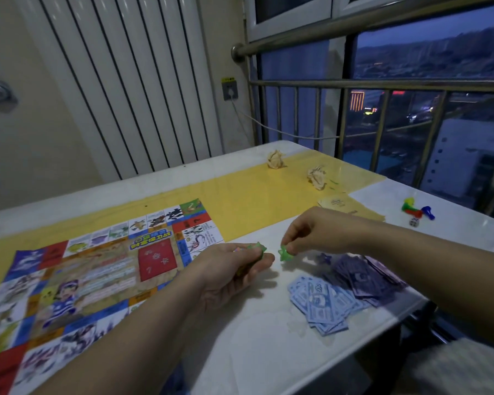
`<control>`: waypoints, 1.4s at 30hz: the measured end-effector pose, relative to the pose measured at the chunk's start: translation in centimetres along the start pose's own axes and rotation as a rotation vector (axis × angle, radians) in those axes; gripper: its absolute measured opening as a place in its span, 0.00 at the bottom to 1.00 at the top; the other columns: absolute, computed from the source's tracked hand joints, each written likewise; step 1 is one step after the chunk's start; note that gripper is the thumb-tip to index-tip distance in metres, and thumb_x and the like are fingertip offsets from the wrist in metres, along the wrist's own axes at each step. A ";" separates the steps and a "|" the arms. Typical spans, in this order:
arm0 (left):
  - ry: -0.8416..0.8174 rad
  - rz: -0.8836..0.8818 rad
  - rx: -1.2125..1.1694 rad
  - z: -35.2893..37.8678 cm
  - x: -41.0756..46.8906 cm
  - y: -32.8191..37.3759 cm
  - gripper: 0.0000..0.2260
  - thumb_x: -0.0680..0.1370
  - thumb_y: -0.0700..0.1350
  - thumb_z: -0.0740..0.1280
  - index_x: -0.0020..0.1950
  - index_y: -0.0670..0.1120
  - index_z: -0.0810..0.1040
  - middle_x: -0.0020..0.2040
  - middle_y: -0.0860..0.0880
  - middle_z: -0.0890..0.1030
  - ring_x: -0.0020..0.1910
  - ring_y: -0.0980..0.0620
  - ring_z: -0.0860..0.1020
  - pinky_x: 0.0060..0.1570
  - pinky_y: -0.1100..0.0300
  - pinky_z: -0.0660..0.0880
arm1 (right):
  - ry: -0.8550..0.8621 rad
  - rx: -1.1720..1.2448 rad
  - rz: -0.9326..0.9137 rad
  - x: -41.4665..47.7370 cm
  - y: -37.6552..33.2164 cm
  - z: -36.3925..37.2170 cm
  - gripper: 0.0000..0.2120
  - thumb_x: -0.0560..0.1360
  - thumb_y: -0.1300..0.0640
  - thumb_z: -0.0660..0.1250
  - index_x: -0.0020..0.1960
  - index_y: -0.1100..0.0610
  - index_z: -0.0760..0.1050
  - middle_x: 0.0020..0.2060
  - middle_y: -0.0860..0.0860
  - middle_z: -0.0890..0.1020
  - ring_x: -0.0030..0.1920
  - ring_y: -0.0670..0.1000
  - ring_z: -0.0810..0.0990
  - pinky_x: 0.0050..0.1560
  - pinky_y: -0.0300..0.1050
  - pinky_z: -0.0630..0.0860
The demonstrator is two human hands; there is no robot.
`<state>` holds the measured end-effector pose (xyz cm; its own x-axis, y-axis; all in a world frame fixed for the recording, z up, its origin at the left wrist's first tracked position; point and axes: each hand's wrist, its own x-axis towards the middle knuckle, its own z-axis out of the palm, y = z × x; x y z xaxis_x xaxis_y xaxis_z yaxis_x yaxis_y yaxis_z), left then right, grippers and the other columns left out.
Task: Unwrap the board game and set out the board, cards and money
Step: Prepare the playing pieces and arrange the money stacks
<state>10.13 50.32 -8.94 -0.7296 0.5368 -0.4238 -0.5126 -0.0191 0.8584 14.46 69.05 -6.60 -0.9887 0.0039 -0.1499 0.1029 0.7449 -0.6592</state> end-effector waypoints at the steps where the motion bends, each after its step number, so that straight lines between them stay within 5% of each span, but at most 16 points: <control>1: 0.005 -0.007 -0.001 -0.2 -0.2 0.0 0.03 0.77 0.35 0.65 0.49 0.36 0.77 0.41 0.40 0.84 0.32 0.55 0.81 0.26 0.69 0.75 | -0.013 -0.053 0.003 0.2 -0.2 0.4 0.03 0.75 0.56 0.70 0.46 0.50 0.82 0.44 0.47 0.85 0.47 0.53 0.82 0.47 0.48 0.77; 4: -0.002 -0.031 -0.015 -0.2 -0.5 -0.1 0.02 0.77 0.35 0.66 0.48 0.37 0.77 0.40 0.41 0.84 0.30 0.57 0.81 0.23 0.69 0.73 | 0.026 -0.245 -0.025 0.4 -0.8 0.9 0.12 0.77 0.53 0.66 0.58 0.53 0.80 0.55 0.46 0.82 0.45 0.44 0.78 0.43 0.37 0.72; 7: -0.042 -0.056 -0.062 0.1 -0.7 -0.1 0.02 0.77 0.35 0.65 0.47 0.38 0.77 0.39 0.42 0.83 0.31 0.57 0.82 0.23 0.70 0.74 | 0.136 -0.054 -0.055 -0.1 -1.8 0.4 0.12 0.77 0.49 0.65 0.57 0.52 0.80 0.50 0.40 0.80 0.40 0.35 0.74 0.38 0.31 0.68; 11: -0.087 -0.080 -0.101 0.6 -0.7 -0.2 0.04 0.78 0.34 0.64 0.46 0.37 0.78 0.37 0.43 0.83 0.32 0.57 0.82 0.28 0.70 0.76 | -0.008 0.140 -0.048 -0.6 -2.4 0.7 0.07 0.74 0.50 0.70 0.44 0.53 0.82 0.34 0.43 0.82 0.36 0.42 0.78 0.39 0.38 0.71; 16: -0.108 -0.162 -0.336 0.5 -0.9 0.3 0.06 0.77 0.33 0.62 0.46 0.30 0.77 0.44 0.33 0.82 0.34 0.47 0.83 0.40 0.60 0.78 | -0.053 0.278 0.037 -0.5 -1.8 0.9 0.07 0.76 0.55 0.67 0.45 0.57 0.81 0.37 0.50 0.81 0.37 0.44 0.76 0.40 0.38 0.73; 20: -0.145 -0.188 -0.418 0.3 -1.0 0.8 0.10 0.76 0.33 0.59 0.51 0.27 0.73 0.48 0.29 0.80 0.36 0.41 0.83 0.41 0.54 0.78 | -0.035 0.358 0.039 -0.1 -1.4 1.2 0.06 0.76 0.57 0.68 0.44 0.58 0.81 0.34 0.49 0.81 0.34 0.44 0.76 0.36 0.36 0.72; 29: -0.093 -0.046 -0.103 0.6 -0.7 -0.3 0.09 0.78 0.30 0.59 0.47 0.30 0.78 0.44 0.34 0.81 0.35 0.48 0.82 0.33 0.62 0.81 | 0.006 0.305 0.024 0.2 -1.2 1.8 0.06 0.73 0.56 0.71 0.50 0.51 0.82 0.41 0.49 0.84 0.41 0.46 0.79 0.39 0.37 0.73; 33: -0.051 -0.014 -0.036 0.6 -0.4 -0.6 0.07 0.78 0.31 0.61 0.50 0.29 0.77 0.43 0.35 0.81 0.33 0.51 0.81 0.30 0.64 0.79 | -0.048 0.310 0.041 0.0 -1.4 1.7 0.04 0.74 0.59 0.70 0.47 0.53 0.82 0.38 0.49 0.83 0.36 0.44 0.76 0.34 0.33 0.71; 42: 0.015 0.014 -0.005 0.6 -0.5 -0.7 0.04 0.78 0.35 0.64 0.48 0.34 0.77 0.39 0.38 0.83 0.31 0.53 0.82 0.27 0.67 0.77 | 0.039 0.530 0.094 -0.1 -1.0 1.5 0.05 0.75 0.60 0.68 0.47 0.62 0.80 0.38 0.53 0.81 0.38 0.47 0.77 0.41 0.38 0.76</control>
<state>11.09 50.57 -9.21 -0.7434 0.5237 -0.4160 -0.5044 -0.0305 0.8630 14.60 67.31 -6.98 -0.9747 0.0867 -0.2058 0.2226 0.3011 -0.9272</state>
